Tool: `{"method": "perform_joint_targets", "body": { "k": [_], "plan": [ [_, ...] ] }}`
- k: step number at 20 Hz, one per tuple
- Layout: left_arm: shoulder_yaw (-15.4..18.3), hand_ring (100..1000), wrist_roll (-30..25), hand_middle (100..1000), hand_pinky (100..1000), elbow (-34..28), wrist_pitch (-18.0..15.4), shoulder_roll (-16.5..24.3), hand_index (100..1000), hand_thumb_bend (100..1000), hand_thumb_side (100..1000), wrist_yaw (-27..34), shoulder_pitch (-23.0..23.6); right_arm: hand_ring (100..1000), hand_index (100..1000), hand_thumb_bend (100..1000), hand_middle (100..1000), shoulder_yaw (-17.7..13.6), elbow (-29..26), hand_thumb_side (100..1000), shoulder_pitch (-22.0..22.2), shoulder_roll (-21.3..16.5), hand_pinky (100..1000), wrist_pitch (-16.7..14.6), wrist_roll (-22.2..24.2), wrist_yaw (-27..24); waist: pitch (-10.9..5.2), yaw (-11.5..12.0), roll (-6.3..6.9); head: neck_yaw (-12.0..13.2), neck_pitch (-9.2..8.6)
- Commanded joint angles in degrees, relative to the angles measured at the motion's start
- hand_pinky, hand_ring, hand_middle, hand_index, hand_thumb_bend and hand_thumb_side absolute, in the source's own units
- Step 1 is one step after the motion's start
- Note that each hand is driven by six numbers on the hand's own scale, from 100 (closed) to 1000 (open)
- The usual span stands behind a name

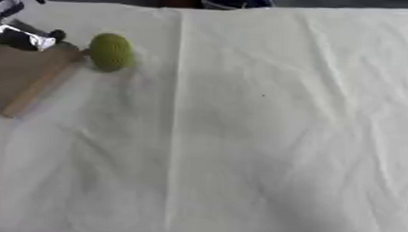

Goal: Pick up objects on the table and place them in the box.

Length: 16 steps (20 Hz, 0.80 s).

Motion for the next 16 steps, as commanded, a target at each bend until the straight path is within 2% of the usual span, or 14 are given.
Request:
{"method": "perform_joint_targets", "body": {
  "k": [1,11,16],
  "plan": [
    [0.0,818,-0.9,813,731,-0.3,0.0,-0.4,955,330,100,-1.0,-1.5,723,741,100,611,0.0,-0.9,439,-0.5,-0.5,726,-0.1,0.2,-0.1,-1.46,-0.1,-0.03,0.6,-0.44],
    [-0.3,854,-4.9,843,774,-0.1,-0.2,-3.1,966,356,100,-0.5,-1.4,725,741,100,612,0.1,-0.9,443,-0.5,-0.3,726,0.0,0.4,-0.2,-1.39,-0.2,0.19,0.9,-0.72],
    [0.1,907,-6.3,873,852,0.9,0.5,-4.0,972,408,100,-2.5,-2.3,725,741,100,612,0.3,-1.0,444,-0.6,-0.1,726,0.0,0.5,-0.3,-1.26,-0.5,0.11,1.6,-1.07]
  ]
}}
